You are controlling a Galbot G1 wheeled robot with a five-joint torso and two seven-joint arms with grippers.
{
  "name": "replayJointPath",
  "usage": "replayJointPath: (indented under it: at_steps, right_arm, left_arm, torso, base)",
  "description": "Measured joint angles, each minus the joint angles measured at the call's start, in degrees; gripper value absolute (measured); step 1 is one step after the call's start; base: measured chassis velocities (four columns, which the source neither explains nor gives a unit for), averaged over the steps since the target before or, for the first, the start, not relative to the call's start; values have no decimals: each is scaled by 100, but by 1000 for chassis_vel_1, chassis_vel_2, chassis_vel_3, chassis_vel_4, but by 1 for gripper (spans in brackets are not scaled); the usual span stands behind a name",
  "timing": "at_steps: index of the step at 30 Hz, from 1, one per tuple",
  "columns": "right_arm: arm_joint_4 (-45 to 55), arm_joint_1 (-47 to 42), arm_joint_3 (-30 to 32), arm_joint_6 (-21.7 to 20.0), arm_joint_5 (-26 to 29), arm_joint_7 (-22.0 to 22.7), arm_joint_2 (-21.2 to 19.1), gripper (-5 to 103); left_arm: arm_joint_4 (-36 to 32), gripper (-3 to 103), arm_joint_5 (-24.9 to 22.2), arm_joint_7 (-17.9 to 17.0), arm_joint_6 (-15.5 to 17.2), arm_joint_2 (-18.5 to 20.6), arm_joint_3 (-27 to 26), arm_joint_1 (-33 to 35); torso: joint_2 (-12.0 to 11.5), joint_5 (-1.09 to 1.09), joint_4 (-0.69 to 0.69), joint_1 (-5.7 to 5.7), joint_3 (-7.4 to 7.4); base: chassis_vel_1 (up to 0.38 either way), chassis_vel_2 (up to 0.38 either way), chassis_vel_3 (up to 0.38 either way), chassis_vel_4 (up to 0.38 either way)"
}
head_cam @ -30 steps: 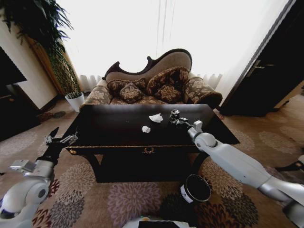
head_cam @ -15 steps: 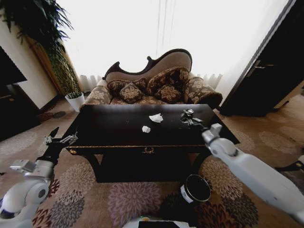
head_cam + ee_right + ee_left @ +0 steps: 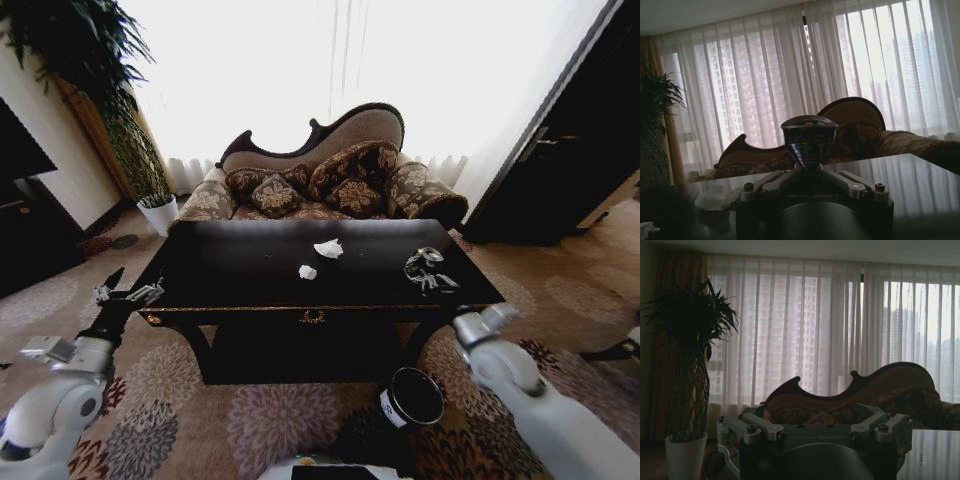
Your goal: Move to the front of the table and place the trash on the table into the trash bin.
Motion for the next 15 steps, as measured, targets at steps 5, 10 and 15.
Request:
replayJointPath:
  at_steps: [5, 10, 15]
  right_arm:
    - [174, -677, 417, 370, -540, -202, 747, 0]
    - [233, -967, 647, 658, -974, -308, 1191, 0]
    - [10, -1183, 890, 1168, -1586, -376, 1589, 0]
  left_arm:
    - [0, 100, 0, 0, 0, 0, 0, 0]
    - [0, 100, 0, 0, 0, 0, 0, 0]
    - [0, 100, 0, 0, 0, 0, 0, 0]
  torso:
    - [0, 1, 0, 0, 0]
    - [0, 0, 0, 0, 0]
    - [0, 1, 0, 0, 0]
  base:
    - [0, 0, 0, 0]
    - [0, 0, 0, 0]
    - [0, 0, 0, 0]
